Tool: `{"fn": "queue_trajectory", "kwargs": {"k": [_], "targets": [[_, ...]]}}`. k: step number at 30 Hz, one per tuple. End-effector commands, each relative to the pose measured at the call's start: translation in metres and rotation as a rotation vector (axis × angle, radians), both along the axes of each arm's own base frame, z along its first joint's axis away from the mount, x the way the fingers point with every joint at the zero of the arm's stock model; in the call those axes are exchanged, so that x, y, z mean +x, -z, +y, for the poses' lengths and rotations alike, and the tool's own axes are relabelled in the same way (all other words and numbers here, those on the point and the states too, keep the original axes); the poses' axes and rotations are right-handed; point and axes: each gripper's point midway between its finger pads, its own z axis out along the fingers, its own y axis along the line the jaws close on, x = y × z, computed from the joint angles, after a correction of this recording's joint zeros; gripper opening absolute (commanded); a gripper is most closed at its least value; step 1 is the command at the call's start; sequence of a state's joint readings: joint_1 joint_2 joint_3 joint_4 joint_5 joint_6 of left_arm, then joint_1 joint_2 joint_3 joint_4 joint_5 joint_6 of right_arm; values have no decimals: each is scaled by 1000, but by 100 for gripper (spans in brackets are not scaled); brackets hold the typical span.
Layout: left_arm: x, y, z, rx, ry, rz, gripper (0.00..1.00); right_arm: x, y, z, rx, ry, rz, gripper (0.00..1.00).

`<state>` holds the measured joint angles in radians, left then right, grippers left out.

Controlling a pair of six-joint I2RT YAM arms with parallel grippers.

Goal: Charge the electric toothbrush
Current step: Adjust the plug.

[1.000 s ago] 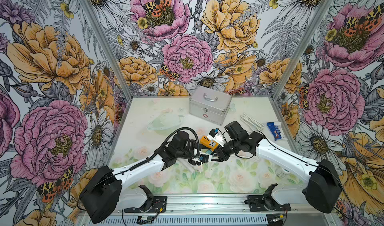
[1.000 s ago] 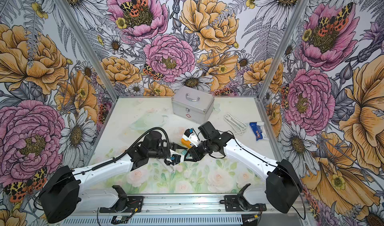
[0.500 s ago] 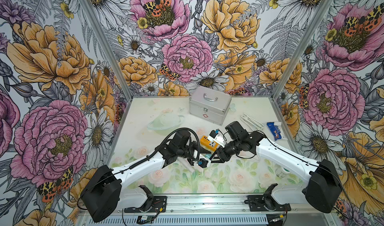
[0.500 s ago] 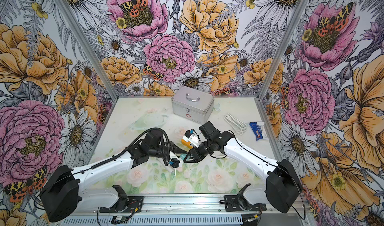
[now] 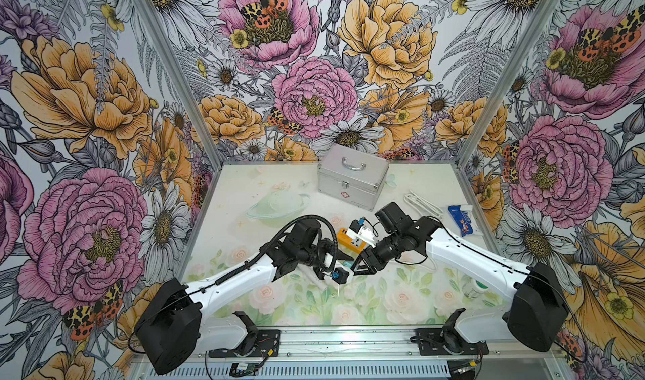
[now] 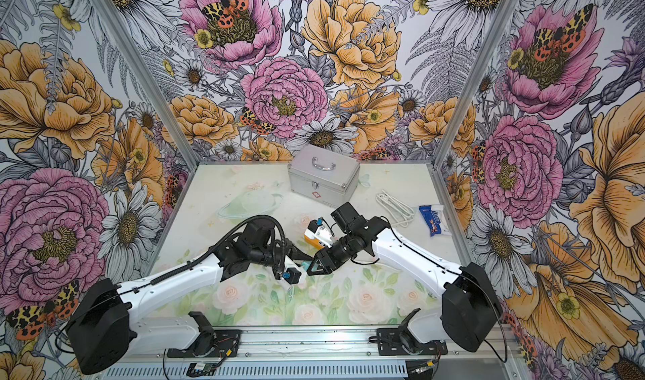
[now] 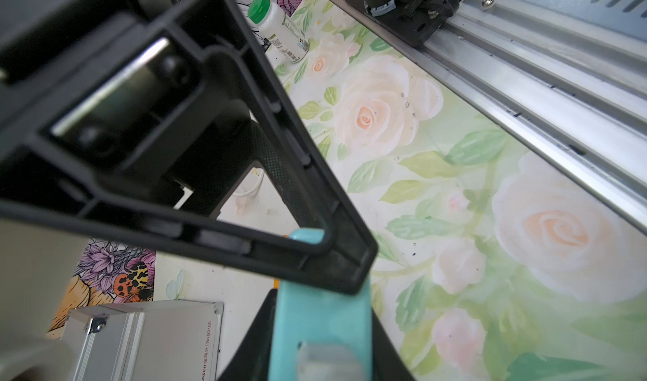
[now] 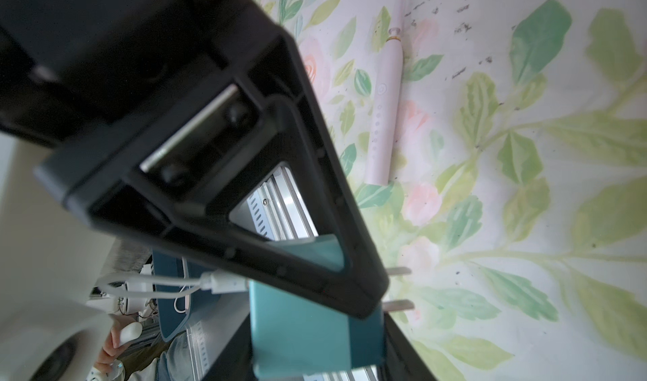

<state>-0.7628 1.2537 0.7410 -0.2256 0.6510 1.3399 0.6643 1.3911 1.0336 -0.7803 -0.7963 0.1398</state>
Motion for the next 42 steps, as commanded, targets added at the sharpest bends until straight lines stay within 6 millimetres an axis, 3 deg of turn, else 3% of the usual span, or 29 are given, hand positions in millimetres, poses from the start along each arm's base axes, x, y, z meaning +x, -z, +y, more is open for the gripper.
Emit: {"fn": "queue_trajectory", "kwargs": {"k": [1, 3, 9, 17, 23, 26, 34, 38, 42], "targets": [[-10, -22, -13, -68, 38, 113, 0, 38, -10, 11, 12, 37, -193, 56], [-3, -21, -13, -56, 4, 155, 0, 46, -7, 6, -17, 73, -214, 64], [23, -11, -11, -3, -89, 251, 0, 62, -10, -17, -67, 175, -279, 71], [51, 5, -12, 72, -168, 356, 0, 90, -7, -71, -189, 428, -347, 73], [58, 13, -14, 88, -153, 413, 0, 113, -2, -114, -332, 648, -410, 70], [59, 16, -21, 96, -124, 448, 0, 120, 3, -125, -381, 697, -422, 69], [61, 27, -44, 128, -73, 497, 0, 121, 9, -119, -362, 668, -400, 66], [60, 30, -47, 135, -71, 518, 0, 105, 15, -105, -303, 585, -384, 61], [57, 23, -41, 112, -55, 564, 0, 85, -2, -77, -204, 480, -468, 49]]}}
